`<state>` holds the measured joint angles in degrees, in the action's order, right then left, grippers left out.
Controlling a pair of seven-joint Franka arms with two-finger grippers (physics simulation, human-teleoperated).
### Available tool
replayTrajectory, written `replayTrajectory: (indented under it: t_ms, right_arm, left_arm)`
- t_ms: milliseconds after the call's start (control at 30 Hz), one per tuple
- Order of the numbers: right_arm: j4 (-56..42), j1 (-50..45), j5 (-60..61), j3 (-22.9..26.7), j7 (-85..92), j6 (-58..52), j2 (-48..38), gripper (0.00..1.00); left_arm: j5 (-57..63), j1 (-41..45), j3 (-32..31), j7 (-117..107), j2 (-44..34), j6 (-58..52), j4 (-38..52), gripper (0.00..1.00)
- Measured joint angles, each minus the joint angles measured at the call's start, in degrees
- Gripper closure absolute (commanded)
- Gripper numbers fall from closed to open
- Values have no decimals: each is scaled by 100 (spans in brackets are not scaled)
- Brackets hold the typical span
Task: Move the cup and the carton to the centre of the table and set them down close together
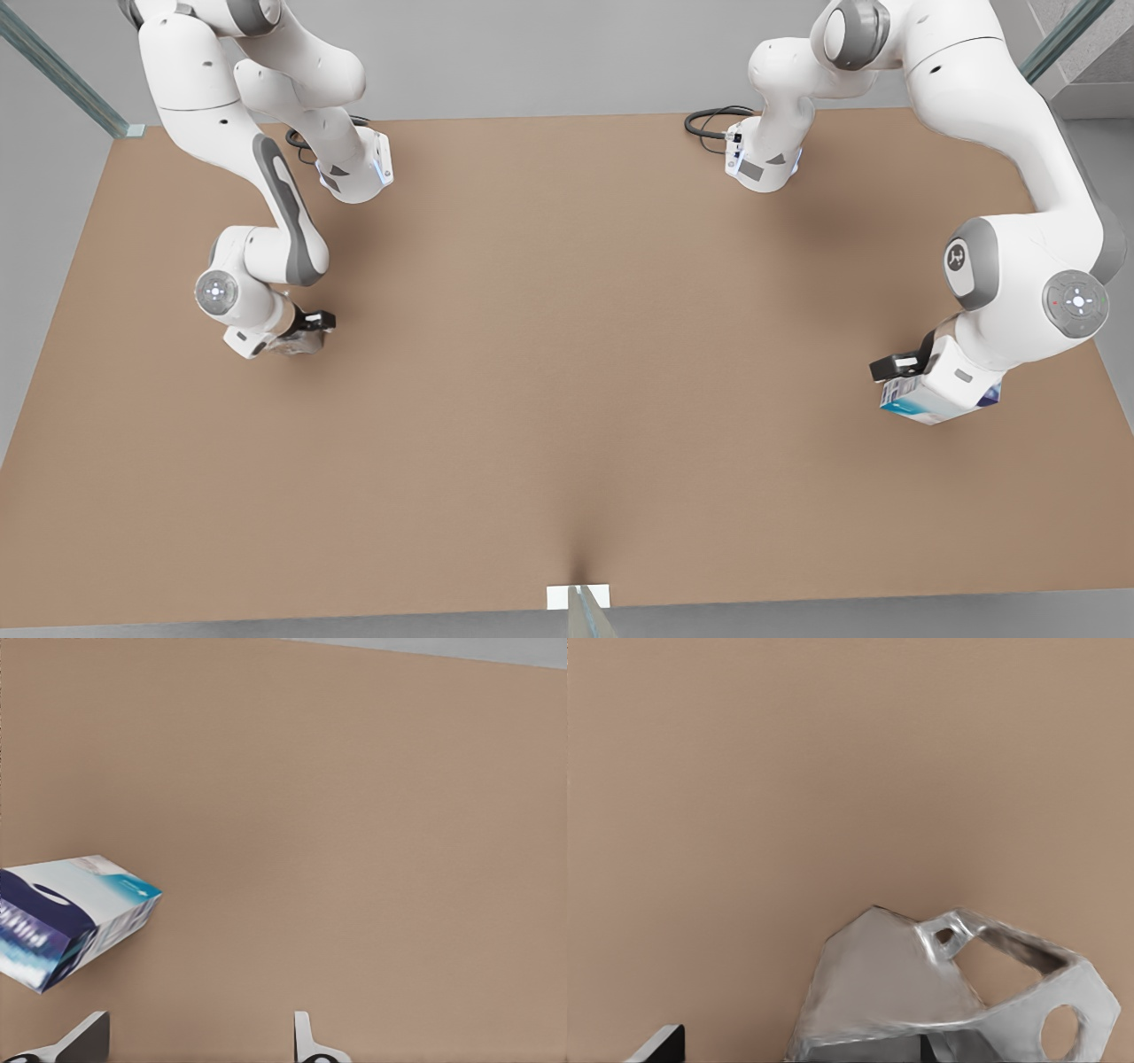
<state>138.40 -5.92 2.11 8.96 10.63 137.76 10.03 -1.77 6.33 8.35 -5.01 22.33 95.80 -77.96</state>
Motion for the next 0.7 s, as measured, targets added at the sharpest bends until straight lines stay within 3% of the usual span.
replayTrajectory:
  t_ms: [200,300,700]
  right_arm:
    - [-23,82,113,0,-873,-31,99,56]
    - [-23,107,123,0,-1233,-30,105,79]
    - [-63,3,159,-10,-1311,-182,69,79]
  left_arm:
    - [0,2,5,0,0,0,0,0]
    - [0,-1,0,0,0,9,0,0]
    - [0,0,0,0,0,9,8,0]
